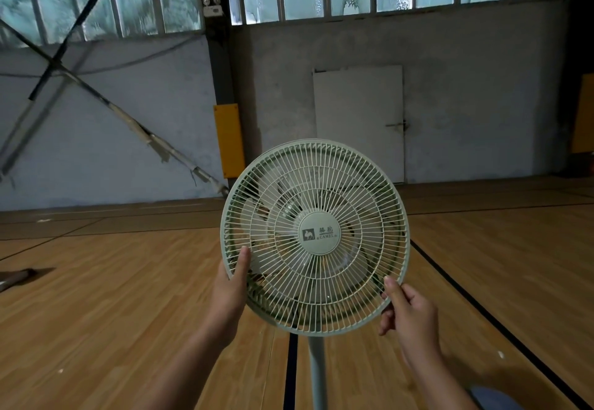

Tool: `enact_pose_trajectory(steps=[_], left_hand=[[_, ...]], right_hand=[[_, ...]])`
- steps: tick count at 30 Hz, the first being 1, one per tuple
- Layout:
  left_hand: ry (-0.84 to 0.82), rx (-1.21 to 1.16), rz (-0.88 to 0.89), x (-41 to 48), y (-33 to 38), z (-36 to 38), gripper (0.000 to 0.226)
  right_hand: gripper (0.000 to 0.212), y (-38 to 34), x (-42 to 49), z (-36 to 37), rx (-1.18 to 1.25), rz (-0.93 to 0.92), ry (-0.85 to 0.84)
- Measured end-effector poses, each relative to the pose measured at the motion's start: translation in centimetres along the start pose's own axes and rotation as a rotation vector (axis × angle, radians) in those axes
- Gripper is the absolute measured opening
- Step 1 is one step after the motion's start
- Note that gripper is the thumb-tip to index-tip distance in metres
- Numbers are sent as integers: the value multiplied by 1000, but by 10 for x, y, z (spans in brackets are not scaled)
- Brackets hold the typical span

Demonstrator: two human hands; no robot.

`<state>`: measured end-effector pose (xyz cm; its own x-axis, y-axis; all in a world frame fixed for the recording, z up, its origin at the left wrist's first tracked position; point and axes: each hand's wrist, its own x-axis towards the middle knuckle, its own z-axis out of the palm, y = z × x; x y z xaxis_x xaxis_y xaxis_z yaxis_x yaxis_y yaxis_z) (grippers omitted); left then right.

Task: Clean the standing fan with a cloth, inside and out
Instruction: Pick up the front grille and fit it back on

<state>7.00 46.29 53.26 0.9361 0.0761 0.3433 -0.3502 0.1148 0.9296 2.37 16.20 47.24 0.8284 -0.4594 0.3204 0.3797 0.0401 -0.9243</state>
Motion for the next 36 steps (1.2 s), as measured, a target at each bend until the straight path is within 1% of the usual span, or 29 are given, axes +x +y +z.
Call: enact_pose_trajectory(steps=[2,3,6,11,13,16,18,19,21,23,25,26,27,29,30,32,34,35,36], left_hand=[[28,8,9,0,-1,0,78],[41,18,14,1,-1,1,77],[68,26,29,1,-4,1,66],[79,-22,23,-4,-8,-2,72],[93,-3,43,-6,-8,-1,64],[115,30,71,-7,-12,0,50],[119,40,84,-8,-14,-1,52],[125,37,82,-8,-15,-1,54],[136,28,76,-7,-15,-1,58],[142,31,79,-5,-16,-1,63],[143,25,87,-4,-18,0,74],[139,20,86,-4,-19,0,81],[138,16,83,-5,-20,1,86],[142,8,83,-7,-21,3,88],[143,1,83,-7,-21,4,87],[147,-30,62,-12,-23,7,80],[145,-51,42,-21,-31,13,69],[143,-48,40,-28,-38,18,72],[133,-34,40,-36,-46,24,84]], right_hand=[[39,2,2,-1,-25,3,-1],[40,2,3,-1,-31,5,0],[41,4,6,-3,-45,7,2],[39,6,9,-6,-87,-25,-3],[46,7,9,-8,-182,-75,-10],[60,10,9,-12,-368,-217,5],[62,14,9,-13,-475,-314,19],[62,16,8,-12,-482,-319,27],[62,15,8,-10,-400,-206,40],[61,12,10,-8,-292,-17,7],[59,16,11,-5,-179,148,-108],[63,19,11,-3,-113,214,-181],[73,23,12,0,-23,261,-254],[90,31,12,4,173,303,-374],[92,34,13,6,251,311,-407],[84,37,12,8,339,324,-434],[76,40,11,10,306,319,-431],[74,41,10,11,257,309,-411],[74,41,8,13,216,299,-386]])
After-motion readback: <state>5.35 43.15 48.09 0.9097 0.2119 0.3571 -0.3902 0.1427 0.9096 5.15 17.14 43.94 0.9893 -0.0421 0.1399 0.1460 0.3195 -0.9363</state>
